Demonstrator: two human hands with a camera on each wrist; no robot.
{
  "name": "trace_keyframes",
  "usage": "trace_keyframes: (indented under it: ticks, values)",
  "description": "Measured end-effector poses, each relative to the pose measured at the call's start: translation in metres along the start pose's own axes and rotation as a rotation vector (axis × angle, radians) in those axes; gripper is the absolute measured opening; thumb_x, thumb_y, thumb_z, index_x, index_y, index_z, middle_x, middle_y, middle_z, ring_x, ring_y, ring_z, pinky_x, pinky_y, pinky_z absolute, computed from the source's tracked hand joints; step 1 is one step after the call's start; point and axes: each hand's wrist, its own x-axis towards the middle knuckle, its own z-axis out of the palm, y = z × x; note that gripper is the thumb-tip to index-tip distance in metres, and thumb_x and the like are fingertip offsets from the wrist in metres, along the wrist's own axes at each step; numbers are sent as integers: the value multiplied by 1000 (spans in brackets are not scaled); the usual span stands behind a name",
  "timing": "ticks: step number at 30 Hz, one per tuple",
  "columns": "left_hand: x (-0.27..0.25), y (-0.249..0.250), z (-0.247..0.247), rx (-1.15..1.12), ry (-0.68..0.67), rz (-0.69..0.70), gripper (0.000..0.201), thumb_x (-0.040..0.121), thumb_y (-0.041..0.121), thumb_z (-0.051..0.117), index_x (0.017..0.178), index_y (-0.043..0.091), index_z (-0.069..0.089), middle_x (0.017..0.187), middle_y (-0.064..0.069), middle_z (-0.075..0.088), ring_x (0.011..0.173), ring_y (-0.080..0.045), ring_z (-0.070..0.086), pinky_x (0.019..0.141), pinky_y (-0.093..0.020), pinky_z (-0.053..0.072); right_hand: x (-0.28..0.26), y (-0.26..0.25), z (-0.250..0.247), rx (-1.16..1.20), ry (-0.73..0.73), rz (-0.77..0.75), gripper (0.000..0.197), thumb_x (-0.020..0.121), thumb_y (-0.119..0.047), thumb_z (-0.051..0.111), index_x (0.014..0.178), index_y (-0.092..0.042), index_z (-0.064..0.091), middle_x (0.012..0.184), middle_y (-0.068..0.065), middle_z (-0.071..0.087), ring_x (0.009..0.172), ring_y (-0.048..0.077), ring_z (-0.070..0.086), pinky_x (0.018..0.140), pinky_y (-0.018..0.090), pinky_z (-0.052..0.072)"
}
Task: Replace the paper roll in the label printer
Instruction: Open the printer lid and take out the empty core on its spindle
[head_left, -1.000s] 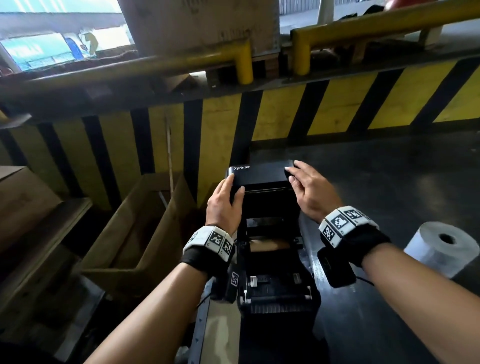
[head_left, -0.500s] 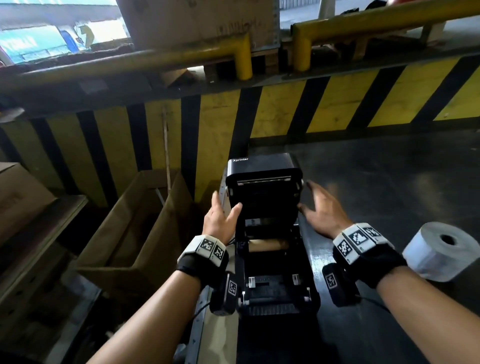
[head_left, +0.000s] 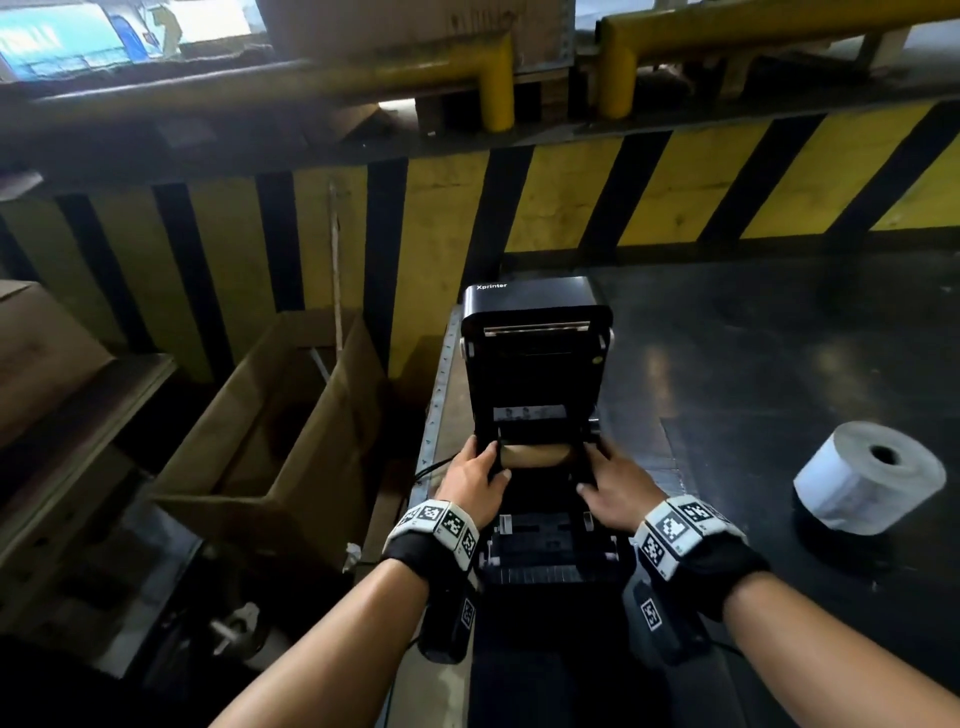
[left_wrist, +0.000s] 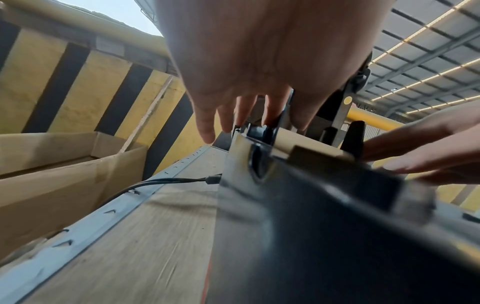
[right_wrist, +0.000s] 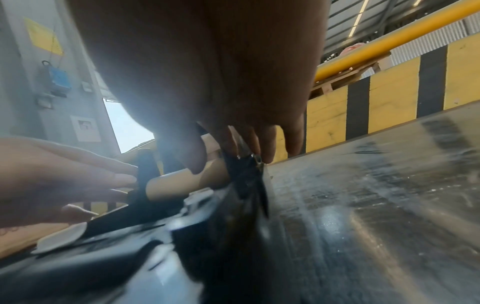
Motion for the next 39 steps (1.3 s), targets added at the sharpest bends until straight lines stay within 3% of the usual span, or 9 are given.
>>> trace_keyframes:
  ticks: [4, 9, 19, 23, 26, 28, 31, 36, 39]
  values:
    - [-4, 9, -4, -46, 61, 37, 49, 92, 22, 48, 139, 10, 40, 147, -12, 38, 134, -32, 39, 110, -37, 35, -9, -9, -9, 96, 50, -16, 60, 86, -20, 48, 141, -15, 25, 152, 8, 23, 132, 31, 38, 109, 44, 35]
    - [-17, 34, -20, -133, 144, 105, 42, 93, 13, 45, 134, 3, 45, 131, -16, 53, 123, -31, 49, 102, -31, 36, -42, -24, -34, 187, 283, -28, 38, 89, -9, 45, 127, -9, 46, 130, 14, 51, 117, 31, 51, 100, 33, 38]
    - [-78, 71, -7, -220, 15, 276, 36, 88, 10, 51, 123, 8, 59, 113, -20, 67, 104, -33, 62, 78, -25, 42, -149, -4, -62, 255, 552, 181, 30, 85, -12, 60, 112, 0, 62, 112, 18, 65, 105, 32, 59, 91, 33, 42]
    - [-93, 80, 12, -241, -118, 349, 13, 81, 6, 55, 90, 4, 65, 75, -16, 64, 73, -31, 59, 63, -25, 37, -187, 23, -55, 588, 561, 258, 29, 83, -11, 64, 109, 1, 63, 93, 6, 63, 84, 17, 59, 64, 1, 43]
    - [-105, 83, 24, -359, -247, 324, 6, 82, 6, 58, 80, 8, 63, 58, 3, 50, 52, -11, 47, 55, -24, 38, -206, 48, -45, 962, 505, 248, 24, 87, -4, 56, 109, 2, 61, 88, 6, 64, 67, 2, 64, 61, 5, 50]
    - [-112, 86, 31, -482, -291, 264, 15, 84, 3, 59, 89, 17, 62, 62, 6, 52, 50, -2, 45, 53, -17, 39, -211, 62, -37, 1070, 467, 237, 23, 87, 0, 53, 109, 0, 61, 89, 7, 64, 65, -2, 65, 64, 8, 53]
    - [-114, 88, 43, -614, -296, 184, 39, 83, -1, 62, 121, 3, 56, 81, 0, 61, 59, -5, 50, 59, -13, 44, -212, 79, -29, 1183, 408, 242, 19, 86, 5, 52, 98, -3, 64, 85, 7, 64, 61, 2, 66, 62, 10, 55]
    - [-110, 107, 69, -718, -272, 97, 45, 79, -1, 66, 122, -2, 55, 92, -5, 63, 51, 3, 59, 56, -12, 47, -212, 119, -29, 1223, 304, 262, 17, 88, 1, 51, 94, -7, 64, 87, 6, 63, 64, 2, 66, 59, 12, 55]
    - [-108, 123, 91, -721, -258, 57, 45, 77, 2, 69, 121, 0, 57, 92, -6, 66, 63, -2, 60, 58, -12, 46, -213, 149, -36, 1265, 272, 252, 19, 89, 1, 49, 89, -11, 64, 87, 6, 63, 69, 6, 66, 63, 14, 56]
